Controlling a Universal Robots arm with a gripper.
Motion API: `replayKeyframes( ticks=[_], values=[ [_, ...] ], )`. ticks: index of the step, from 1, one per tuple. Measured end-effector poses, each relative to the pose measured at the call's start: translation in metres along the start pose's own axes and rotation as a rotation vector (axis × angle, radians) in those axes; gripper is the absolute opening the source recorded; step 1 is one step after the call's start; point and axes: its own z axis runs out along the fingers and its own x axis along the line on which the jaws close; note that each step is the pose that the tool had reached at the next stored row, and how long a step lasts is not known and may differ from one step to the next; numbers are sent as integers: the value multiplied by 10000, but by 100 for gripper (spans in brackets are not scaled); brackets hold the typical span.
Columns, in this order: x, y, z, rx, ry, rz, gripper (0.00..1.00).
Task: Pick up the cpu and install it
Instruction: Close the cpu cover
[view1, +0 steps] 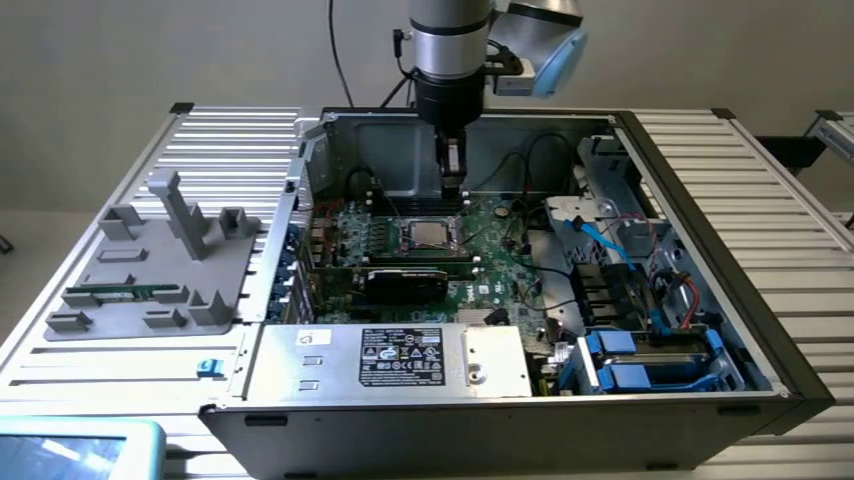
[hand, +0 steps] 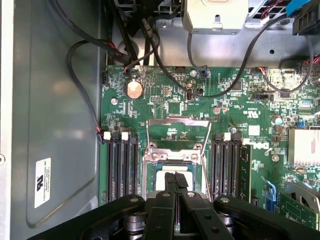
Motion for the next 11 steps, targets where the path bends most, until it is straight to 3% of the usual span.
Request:
replayKeyframes(
  ticks=[3, 6, 11],
  values=[
    [0, 36, 2, 1, 28, -19, 9],
    [0, 140, 11, 2, 72, -81, 9],
    [0, 309, 25, 3, 85, -181, 9]
  ],
)
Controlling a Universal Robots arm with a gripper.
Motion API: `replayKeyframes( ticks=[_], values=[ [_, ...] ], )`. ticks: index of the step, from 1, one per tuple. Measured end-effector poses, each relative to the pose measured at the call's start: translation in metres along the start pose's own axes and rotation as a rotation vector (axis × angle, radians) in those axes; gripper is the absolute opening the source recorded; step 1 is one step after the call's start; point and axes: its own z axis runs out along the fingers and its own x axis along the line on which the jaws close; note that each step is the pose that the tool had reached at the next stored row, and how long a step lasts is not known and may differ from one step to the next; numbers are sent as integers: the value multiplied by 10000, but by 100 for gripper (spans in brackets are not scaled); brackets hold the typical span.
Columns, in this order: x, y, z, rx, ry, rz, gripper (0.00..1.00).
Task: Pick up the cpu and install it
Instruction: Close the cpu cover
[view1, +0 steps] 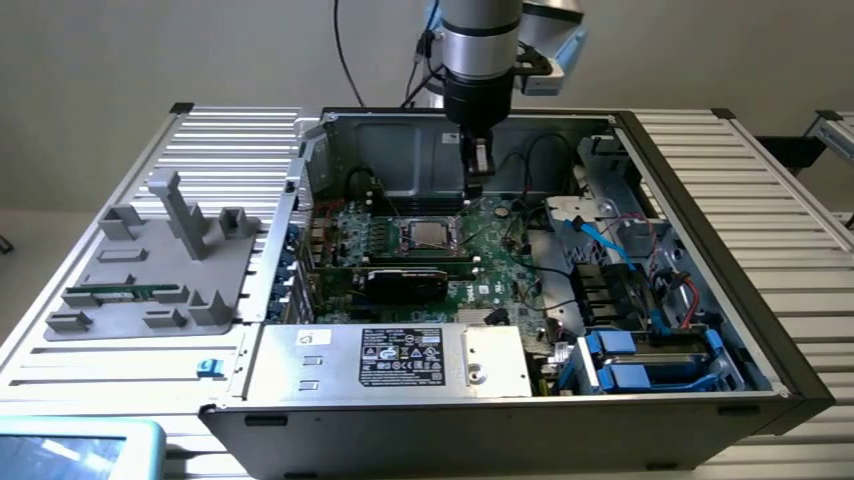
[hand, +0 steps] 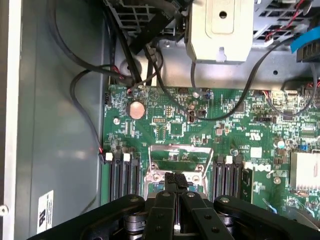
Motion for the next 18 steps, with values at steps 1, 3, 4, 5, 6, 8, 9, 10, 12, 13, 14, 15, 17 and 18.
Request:
replayKeyframes(
  ticks=[1, 3, 4, 5, 6, 8, 9, 10, 12, 13, 14, 15, 17, 18],
  values=[
    [-1, 36, 3, 1, 1, -22, 9],
    [-2, 112, 9, 2, 6, -70, 9],
    [-3, 147, 12, 2, 7, -92, 9],
    [-4, 184, 15, 3, 10, -115, 9],
    [-4, 221, 17, 3, 11, -139, 9],
    [-6, 299, 23, 6, 13, -187, 9],
    [-6, 331, 26, 6, 15, -209, 9],
    [-6, 355, 30, 6, 19, -228, 9],
    [-7, 369, 53, 6, 20, -257, 9],
    [-8, 371, 70, 5, 21, -273, 9],
    [-8, 372, 88, 4, 23, -289, 9],
    [-9, 372, 107, 3, 24, -303, 9],
    [-10, 375, 143, 3, 26, -334, 9],
    [-11, 378, 162, 3, 26, -351, 9]
  ],
)
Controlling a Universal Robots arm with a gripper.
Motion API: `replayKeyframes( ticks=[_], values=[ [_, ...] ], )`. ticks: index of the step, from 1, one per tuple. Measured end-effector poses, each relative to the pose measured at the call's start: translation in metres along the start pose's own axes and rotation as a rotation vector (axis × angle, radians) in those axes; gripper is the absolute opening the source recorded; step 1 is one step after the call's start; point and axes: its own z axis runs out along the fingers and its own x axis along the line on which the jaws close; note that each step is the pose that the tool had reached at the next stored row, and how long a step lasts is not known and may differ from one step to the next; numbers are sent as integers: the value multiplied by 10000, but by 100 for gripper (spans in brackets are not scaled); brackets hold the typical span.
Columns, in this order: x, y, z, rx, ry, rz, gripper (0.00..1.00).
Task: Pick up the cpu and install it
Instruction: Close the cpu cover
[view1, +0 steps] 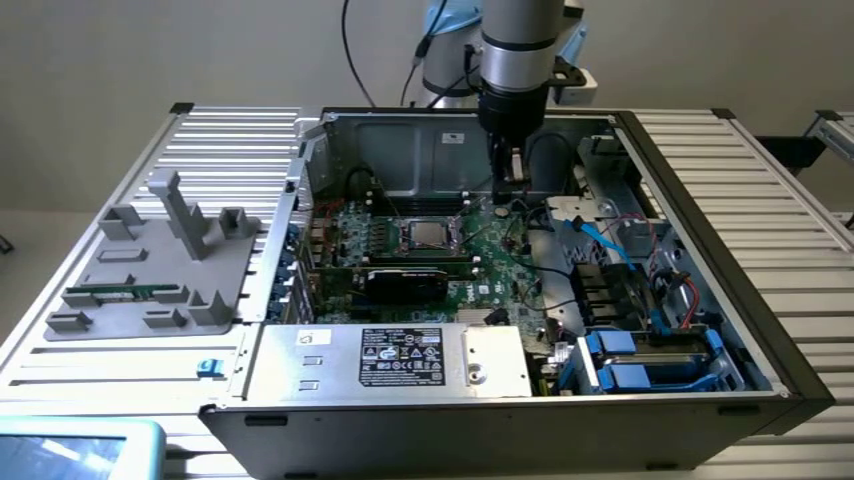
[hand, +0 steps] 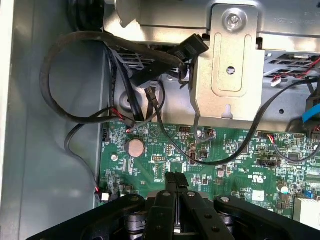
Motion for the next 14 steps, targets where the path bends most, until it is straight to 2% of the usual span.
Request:
replayKeyframes(
  ticks=[5, 14],
  values=[
    [-3, 17, 85, -4, 8, -90, 9],
    [-6, 15, 129, -7, 7, -121, 9]
  ],
)
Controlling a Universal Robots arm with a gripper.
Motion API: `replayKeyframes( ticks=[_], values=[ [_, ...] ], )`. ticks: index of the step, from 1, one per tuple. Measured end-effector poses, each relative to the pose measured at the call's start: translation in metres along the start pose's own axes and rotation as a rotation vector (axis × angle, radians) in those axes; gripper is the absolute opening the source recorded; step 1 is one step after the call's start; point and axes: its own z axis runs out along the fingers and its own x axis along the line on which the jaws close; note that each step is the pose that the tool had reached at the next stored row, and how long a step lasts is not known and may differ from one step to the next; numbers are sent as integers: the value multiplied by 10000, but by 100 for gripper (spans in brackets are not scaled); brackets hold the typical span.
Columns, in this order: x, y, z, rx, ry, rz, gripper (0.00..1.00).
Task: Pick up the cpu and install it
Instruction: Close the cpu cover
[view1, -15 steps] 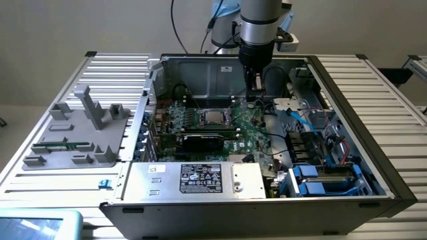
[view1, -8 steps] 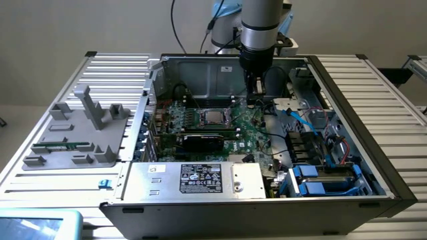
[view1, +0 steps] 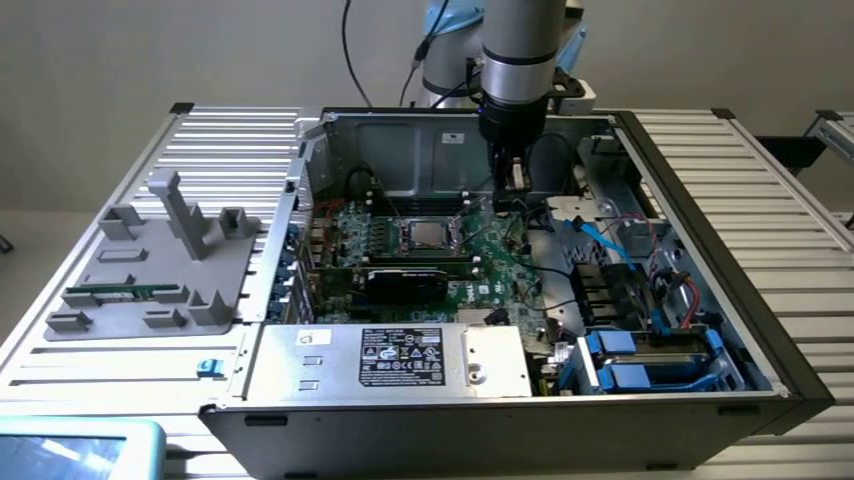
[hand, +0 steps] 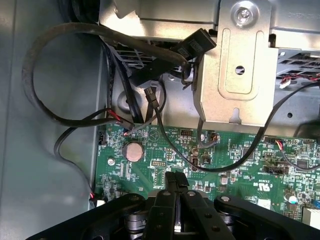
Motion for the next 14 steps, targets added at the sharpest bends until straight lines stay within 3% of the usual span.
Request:
replayKeyframes(
  ticks=[6, 14],
  values=[
    [3, -15, 15, 0, -1, -1, 9],
    [38, -113, 15, 2, -32, -2, 9]
  ],
)
